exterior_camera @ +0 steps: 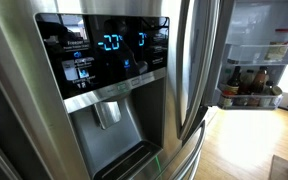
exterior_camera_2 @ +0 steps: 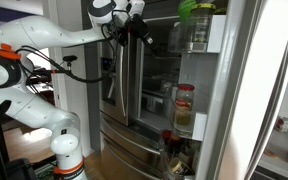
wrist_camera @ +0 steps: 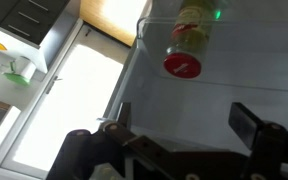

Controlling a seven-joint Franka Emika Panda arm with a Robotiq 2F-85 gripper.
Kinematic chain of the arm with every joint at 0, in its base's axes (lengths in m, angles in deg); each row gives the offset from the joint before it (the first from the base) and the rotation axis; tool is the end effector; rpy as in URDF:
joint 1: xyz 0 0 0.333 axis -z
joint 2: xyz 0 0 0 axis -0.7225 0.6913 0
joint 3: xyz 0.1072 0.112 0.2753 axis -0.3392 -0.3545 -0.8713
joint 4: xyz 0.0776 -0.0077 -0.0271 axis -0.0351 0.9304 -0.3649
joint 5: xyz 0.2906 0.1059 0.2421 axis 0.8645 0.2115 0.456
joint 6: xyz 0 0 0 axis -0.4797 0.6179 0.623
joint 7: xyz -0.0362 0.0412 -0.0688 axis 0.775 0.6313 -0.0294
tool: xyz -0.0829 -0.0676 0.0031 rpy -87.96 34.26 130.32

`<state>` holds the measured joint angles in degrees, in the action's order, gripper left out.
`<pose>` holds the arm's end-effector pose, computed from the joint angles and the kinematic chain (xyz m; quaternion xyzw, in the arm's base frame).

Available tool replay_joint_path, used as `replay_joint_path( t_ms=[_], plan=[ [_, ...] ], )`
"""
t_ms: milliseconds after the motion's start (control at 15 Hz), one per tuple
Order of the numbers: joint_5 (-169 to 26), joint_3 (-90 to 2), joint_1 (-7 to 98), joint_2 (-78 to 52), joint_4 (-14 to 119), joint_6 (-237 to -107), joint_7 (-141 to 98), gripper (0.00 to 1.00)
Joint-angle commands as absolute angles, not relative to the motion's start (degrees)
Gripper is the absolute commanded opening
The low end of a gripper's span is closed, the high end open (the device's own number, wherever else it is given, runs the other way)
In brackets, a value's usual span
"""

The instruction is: Remove the green bottle from top fridge door shelf and place it on the middle fridge door shelf

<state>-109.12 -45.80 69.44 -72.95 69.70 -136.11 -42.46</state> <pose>0.2255 -0.1856 0.8241 0.7997 -0.4291 0.2602 0.3296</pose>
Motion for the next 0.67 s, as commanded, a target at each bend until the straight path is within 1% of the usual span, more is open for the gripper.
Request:
replay_joint_path(
  t_ms=[0,600],
  plan=[
    [-112.3,-45.0,70.8,-70.3,64.7,-134.9,-48.1,1.00],
    [-114.2,-40.4,70.0,-67.7,55.8,-140.6,-51.8,1.00]
  ],
)
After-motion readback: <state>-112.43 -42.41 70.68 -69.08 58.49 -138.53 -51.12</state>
